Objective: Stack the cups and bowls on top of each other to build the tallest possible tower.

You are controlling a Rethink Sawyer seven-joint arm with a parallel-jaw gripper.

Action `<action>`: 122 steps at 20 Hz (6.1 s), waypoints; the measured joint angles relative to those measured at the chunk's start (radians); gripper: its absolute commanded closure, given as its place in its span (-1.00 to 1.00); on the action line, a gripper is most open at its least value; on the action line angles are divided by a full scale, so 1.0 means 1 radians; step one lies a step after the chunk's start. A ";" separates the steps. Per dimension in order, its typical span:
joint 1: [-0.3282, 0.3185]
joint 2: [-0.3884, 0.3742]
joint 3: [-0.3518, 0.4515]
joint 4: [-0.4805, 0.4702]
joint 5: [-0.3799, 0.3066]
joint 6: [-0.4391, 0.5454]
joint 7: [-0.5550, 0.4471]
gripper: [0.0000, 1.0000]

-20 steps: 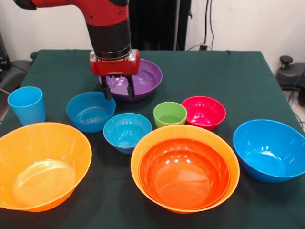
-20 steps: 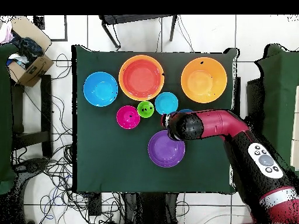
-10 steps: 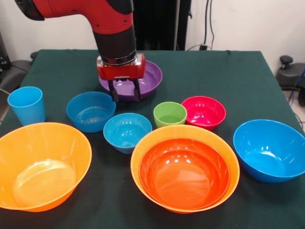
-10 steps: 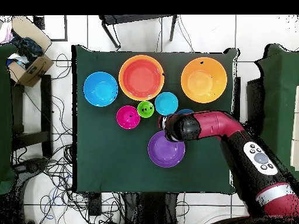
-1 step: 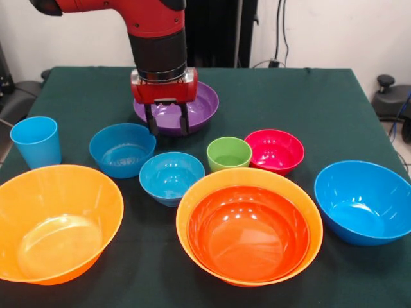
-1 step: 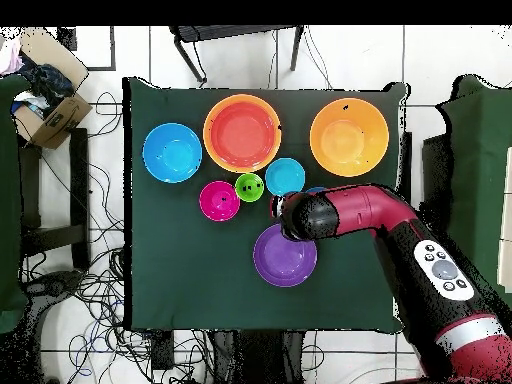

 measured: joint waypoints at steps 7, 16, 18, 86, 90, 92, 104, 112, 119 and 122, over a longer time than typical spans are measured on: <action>0.002 -0.039 0.000 -0.006 -0.001 0.007 0.000 -1.00; 0.002 -0.040 -0.002 -0.016 -0.007 0.007 0.000 -1.00; 0.003 -0.036 -0.002 -0.019 -0.018 0.007 0.000 -1.00; 0.008 0.146 -0.010 -0.149 -0.122 0.077 0.000 1.00; 0.011 0.143 -0.010 -0.150 -0.122 0.100 0.000 1.00; 0.012 0.144 -0.010 -0.152 -0.122 0.109 0.000 1.00; 0.011 0.129 -0.010 -0.154 -0.109 0.113 0.000 1.00; -0.002 0.056 -0.008 -0.144 -0.037 0.152 0.000 1.00; -0.005 -0.013 -0.005 -0.126 0.029 0.201 0.000 1.00; -0.005 -0.045 -0.004 -0.116 0.055 0.214 0.000 1.00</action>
